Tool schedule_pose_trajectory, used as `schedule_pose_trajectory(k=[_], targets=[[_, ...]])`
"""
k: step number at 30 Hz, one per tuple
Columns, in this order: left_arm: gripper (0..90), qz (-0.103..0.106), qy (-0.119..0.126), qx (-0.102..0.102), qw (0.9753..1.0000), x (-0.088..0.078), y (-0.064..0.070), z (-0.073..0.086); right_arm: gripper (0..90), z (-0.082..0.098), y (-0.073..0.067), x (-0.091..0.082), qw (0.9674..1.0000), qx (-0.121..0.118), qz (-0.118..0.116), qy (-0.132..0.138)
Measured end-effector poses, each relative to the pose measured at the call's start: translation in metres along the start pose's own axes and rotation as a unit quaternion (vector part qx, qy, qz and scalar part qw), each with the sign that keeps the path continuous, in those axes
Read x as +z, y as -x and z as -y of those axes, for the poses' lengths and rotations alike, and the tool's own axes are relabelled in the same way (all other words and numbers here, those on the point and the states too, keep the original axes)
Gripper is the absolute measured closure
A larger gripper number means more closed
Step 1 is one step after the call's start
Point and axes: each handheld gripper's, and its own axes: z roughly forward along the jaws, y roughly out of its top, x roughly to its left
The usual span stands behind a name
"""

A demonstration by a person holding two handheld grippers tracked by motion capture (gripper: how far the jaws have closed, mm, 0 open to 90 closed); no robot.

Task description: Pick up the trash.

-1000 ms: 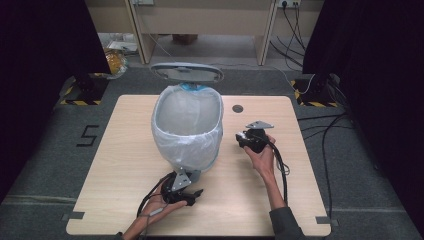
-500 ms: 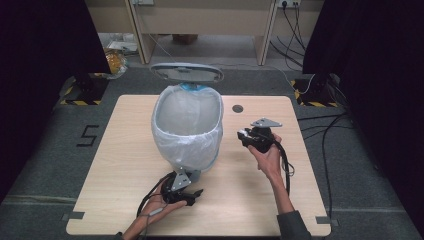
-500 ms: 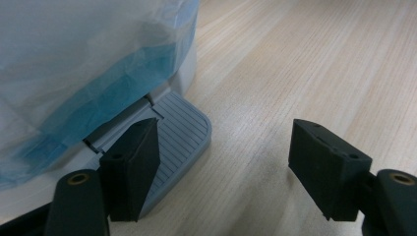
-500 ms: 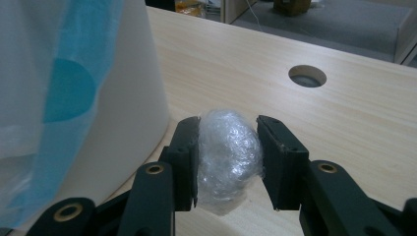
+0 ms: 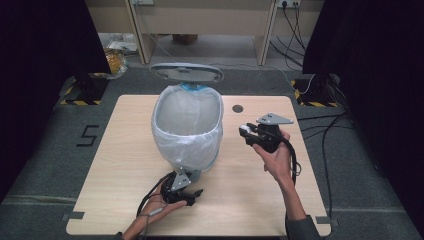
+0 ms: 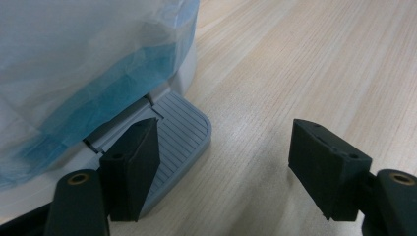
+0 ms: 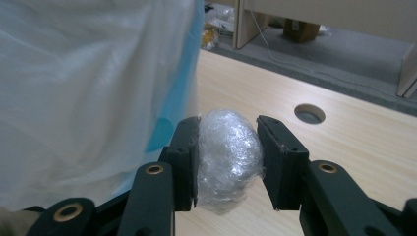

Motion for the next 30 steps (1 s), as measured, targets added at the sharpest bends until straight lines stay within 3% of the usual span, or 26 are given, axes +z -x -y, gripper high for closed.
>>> schedule_pose_trajectory(k=[14,30], targets=[[27.1,0.000,-0.001,0.000,1.0000,0.000,0.000,0.000,61.7,-0.050,-0.016,-0.030,0.9992,-0.016,-0.016,0.034],[27.2,0.001,-0.001,0.001,1.0000,0.000,0.000,0.000,61.7,-0.091,-0.035,-0.023,0.9978,-0.034,-0.036,0.044]])
